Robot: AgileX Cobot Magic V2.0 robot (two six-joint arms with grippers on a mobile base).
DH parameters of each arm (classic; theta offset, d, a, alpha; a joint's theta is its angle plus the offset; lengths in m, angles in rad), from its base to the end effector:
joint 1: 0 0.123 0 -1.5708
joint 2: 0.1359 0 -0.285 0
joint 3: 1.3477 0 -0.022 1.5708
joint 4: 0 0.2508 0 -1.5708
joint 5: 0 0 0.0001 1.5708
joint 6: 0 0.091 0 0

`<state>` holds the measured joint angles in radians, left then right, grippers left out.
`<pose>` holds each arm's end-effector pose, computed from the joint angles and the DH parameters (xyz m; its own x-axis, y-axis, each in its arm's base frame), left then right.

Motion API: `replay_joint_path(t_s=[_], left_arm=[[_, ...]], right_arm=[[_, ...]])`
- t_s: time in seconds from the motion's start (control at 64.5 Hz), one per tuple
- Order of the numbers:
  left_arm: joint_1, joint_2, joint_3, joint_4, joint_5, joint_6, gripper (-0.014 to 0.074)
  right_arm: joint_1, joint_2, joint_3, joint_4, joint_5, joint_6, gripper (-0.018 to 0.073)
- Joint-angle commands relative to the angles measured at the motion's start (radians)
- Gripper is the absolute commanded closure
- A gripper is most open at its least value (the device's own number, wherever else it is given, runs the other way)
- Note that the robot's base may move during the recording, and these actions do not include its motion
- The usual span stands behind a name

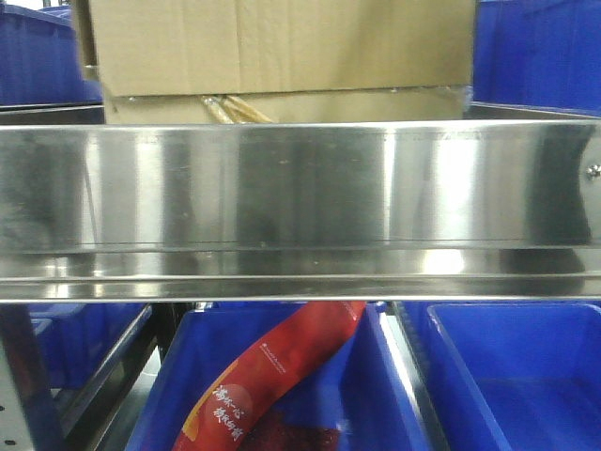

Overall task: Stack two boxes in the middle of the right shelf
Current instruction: 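Lower the held boxes onto the middle shelf level with both grippers, then open both grippers and withdraw them from the boxes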

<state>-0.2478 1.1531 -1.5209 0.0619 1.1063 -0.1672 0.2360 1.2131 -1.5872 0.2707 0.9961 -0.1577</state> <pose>0.2035 -0.0463 0.4716 -0.6095 0.0111 -0.7927 0.1187 0.9899 -0.0774 0.2180 0.0734 0.4884 -0.4779 -0.1229 -0.8698 -0.4213 0.9009 0.1041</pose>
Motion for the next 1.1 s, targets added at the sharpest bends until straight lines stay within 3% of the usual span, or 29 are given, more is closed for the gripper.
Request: replay_joint_path(t_s=[0.0, 0.233, 0.605, 0.791, 1.085], left_arm=[[0.002, -0.107, 0.102, -0.004, -0.108, 0.004, 0.0708], [0.002, -0.381, 0.463, 0.038, -0.400, 0.005, 0.0707], [0.002, -0.765, 1.002, 0.038, -0.870, 0.005, 0.0707], [0.002, -0.822, 1.103, 0.031, -0.945, 0.005, 0.0707], [0.002, -0.822, 1.107, 0.031, -0.941, 0.005, 0.0707]], right_arm=[[-0.003, -0.070, 0.096, -0.005, -0.063, -0.021, 0.0716], [-0.003, -0.308, 0.468, -0.015, -0.308, -0.069, 0.0722], [-0.003, -0.661, 1.021, -0.044, -0.721, -0.080, 0.0721], [-0.003, -0.757, 1.160, -0.068, -0.828, -0.080, 0.0721], [-0.003, -0.764, 1.168, -0.068, -0.830, -0.080, 0.0721]])
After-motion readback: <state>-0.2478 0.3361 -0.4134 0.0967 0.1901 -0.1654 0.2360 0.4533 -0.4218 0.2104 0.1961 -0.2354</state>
